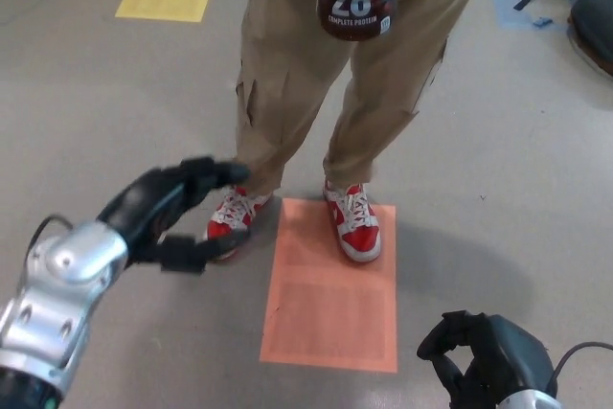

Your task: The robot recieved a bottle of protein shake from a person using its left hand and then shake the protein up and down 2 two times and hand it back to the person

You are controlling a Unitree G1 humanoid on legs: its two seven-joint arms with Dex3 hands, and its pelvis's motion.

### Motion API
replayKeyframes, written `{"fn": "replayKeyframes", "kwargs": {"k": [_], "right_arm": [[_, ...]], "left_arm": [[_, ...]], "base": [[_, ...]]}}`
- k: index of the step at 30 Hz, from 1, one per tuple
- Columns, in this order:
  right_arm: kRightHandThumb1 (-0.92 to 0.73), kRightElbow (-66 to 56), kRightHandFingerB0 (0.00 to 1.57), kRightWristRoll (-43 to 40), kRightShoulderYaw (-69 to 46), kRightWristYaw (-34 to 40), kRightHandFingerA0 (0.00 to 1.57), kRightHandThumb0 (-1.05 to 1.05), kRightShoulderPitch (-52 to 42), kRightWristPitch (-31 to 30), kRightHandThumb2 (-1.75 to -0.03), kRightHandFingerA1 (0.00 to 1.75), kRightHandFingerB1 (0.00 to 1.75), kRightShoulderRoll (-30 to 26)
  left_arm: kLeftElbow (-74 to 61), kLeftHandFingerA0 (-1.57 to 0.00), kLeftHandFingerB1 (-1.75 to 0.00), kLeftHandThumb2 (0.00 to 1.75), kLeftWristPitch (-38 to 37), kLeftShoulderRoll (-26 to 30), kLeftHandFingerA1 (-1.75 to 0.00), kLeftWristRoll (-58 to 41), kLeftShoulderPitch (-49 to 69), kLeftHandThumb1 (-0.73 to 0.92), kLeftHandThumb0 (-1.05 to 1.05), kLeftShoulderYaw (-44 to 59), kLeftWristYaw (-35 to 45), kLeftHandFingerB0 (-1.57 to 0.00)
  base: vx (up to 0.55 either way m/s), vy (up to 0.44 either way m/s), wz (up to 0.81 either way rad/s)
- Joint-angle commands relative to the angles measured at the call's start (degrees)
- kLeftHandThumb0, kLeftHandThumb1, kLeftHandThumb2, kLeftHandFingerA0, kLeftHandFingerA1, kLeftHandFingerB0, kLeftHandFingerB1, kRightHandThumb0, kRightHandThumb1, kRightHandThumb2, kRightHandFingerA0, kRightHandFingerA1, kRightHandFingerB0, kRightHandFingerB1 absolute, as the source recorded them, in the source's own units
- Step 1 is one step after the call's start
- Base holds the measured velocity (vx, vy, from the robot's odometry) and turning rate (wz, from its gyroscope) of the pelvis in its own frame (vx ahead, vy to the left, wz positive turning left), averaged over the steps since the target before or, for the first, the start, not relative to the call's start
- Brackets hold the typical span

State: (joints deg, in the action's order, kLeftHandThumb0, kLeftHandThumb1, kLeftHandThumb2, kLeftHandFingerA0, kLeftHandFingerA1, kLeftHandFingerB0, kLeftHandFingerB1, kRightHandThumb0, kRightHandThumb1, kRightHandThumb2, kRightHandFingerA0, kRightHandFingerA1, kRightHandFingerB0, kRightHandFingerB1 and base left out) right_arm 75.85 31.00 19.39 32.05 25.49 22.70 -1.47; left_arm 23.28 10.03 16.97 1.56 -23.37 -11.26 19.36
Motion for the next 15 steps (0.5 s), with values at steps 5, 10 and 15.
{"fn": "replayKeyframes", "kwargs": {"k": [5, 10, 15], "right_arm": [[-0.52, -0.13, 0.93, -1.84, -2.11, 0.06, 1.07, -0.44, 4.46, -0.66, -1.15, 1.10, 0.82, -1.88], [-0.48, -0.09, 0.94, -2.02, -2.58, 0.01, 1.05, -0.44, 4.96, -0.57, -1.12, 1.09, 0.78, -2.22], [-0.52, 0.10, 0.92, -1.63, -2.38, -0.56, 1.07, -0.46, 4.82, -0.58, -1.16, 1.15, 0.83, -1.85]], "left_arm": [[25.08, -0.37, -0.37, 0.68, -28.20, 4.85, -0.47, 16.21, 3.46, 0.43, -0.52, -4.82, -26.85, -0.19], [32.41, -0.38, -0.36, 0.67, -30.74, 4.45, -0.46, 17.58, 2.53, 0.41, -0.54, -6.84, -30.79, -0.17], [37.62, -0.31, -0.35, 0.71, -32.51, 3.88, -0.44, 17.57, 2.25, 0.43, -0.59, -7.87, -33.08, -0.11]], "base": [[0.00, 0.000, 0.00], [0.00, 0.000, 0.00], [0.00, 0.000, 0.00]]}}
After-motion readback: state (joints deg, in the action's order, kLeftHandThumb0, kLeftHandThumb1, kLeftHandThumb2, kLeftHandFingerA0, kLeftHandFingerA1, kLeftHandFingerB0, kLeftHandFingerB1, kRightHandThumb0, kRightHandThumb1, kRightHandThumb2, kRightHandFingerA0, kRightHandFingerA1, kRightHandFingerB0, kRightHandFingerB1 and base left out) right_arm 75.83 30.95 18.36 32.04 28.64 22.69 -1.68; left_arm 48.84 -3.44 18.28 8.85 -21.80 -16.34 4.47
